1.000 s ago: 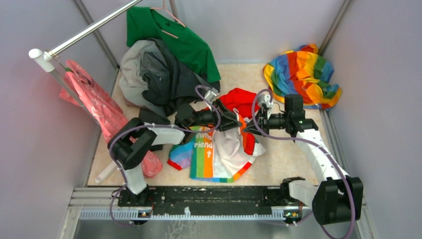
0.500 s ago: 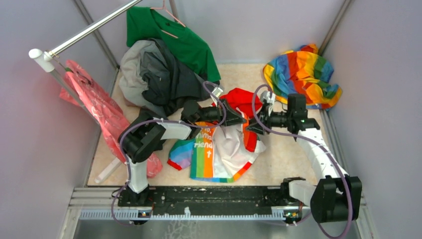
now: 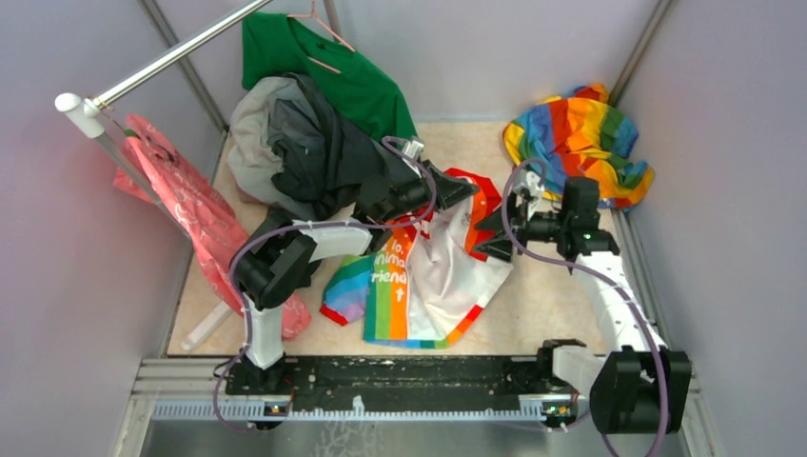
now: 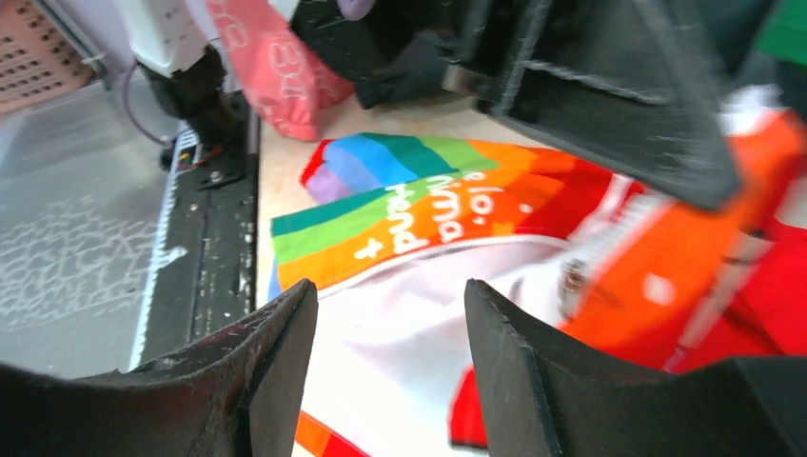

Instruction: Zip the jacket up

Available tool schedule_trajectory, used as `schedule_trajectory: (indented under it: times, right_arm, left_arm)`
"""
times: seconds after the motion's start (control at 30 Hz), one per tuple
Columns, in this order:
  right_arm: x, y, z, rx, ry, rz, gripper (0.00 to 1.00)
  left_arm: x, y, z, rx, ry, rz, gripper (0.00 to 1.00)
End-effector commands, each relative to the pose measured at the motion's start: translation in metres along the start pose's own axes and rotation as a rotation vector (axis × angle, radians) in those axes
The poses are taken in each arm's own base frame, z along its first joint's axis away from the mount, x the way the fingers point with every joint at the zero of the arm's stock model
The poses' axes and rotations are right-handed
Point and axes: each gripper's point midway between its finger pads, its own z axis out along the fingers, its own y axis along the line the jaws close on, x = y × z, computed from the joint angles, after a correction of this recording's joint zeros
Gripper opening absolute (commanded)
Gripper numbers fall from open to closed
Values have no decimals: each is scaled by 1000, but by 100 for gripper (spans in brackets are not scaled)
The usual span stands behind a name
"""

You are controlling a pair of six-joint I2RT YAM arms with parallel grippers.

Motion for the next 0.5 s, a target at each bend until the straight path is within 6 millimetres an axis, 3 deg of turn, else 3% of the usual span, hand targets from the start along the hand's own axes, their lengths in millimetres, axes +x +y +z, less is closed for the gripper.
schedule_trajectory:
  times: [0.0, 0.1, 0.2, 0.23, 0.3, 0.47]
  right_arm:
    - [18, -5, 26, -64, -6, 45, 59]
    - [28, -28, 31, 16, -27, 74, 59]
    - [33, -26, 34, 9, -102, 84, 61]
    - [26, -22, 33, 9, -160, -14, 63]
    - [30, -17, 32, 28, -211, -68, 71]
    - [35, -35, 33, 103, -225, -54, 74]
  left_arm:
    - [-12, 17, 13, -77, -61, -2, 0]
    - [-16, 15, 14, -74, -73, -9, 0]
    - [-21, 9, 14, -61, -94, -4, 0]
    - [-23, 7, 13, -54, -100, -3, 0]
    - [-25, 2, 13, -41, -109, -10, 0]
    - [-23, -12, 8, -11, -118, -56, 0]
